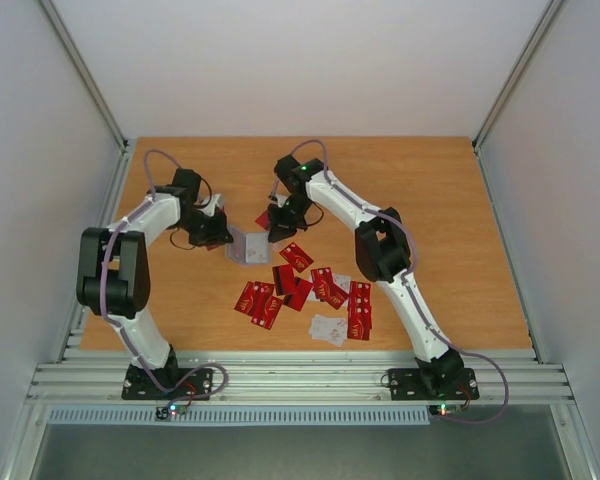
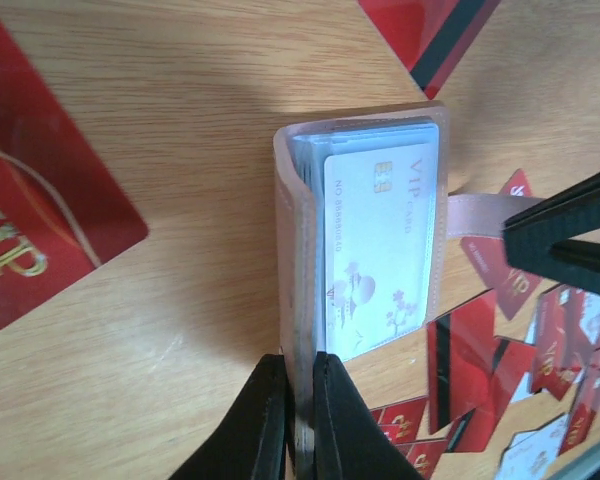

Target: Put the credit cards into the card holder

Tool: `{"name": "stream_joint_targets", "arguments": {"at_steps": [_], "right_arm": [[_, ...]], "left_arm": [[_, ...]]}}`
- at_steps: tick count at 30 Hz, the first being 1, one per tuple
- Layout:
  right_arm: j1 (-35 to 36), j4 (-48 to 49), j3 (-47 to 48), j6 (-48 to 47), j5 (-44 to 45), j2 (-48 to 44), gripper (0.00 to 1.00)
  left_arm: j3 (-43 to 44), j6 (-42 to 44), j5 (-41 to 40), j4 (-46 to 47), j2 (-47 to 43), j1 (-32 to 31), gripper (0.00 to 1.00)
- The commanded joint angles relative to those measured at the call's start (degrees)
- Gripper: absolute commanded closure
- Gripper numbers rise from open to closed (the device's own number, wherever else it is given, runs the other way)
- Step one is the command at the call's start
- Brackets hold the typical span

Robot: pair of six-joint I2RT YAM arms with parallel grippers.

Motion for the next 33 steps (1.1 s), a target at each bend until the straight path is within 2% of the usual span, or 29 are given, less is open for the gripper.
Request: {"name": "stream_joint_targets", "arguments": {"at_steps": [1, 6, 15, 21, 33], "right_arm": [[-0.33, -1.09, -0.72, -1.47, 1.91, -4.04, 0.93], [-0.37, 0.97, -4.24, -1.31, 2.56, -6.39, 0.93], [-0.43, 0.9, -4.73, -1.65, 3.23, -7.26, 0.93], [-0.69, 1.75, -6.95, -1.83, 3.61, -8.76, 0.93], [-2.35, 5.37, -15.37, -1.48, 3.64, -13.57, 0.93]], "left_arm": [[3.38, 3.62, -6.14, -5.83, -2.83, -0.31, 1.0], [6.0, 5.09, -10.8, -10.31, -3.51, -0.32, 1.0], [10.22, 6.0, -21.39, -18.74, -3.31, -1.77, 1.0], [13.81, 4.74, -31.58, -22.52, 0.43, -6.59, 0.96], [19.42, -1.59, -42.16, -25.67, 9.48, -14.67, 0.86]]}}
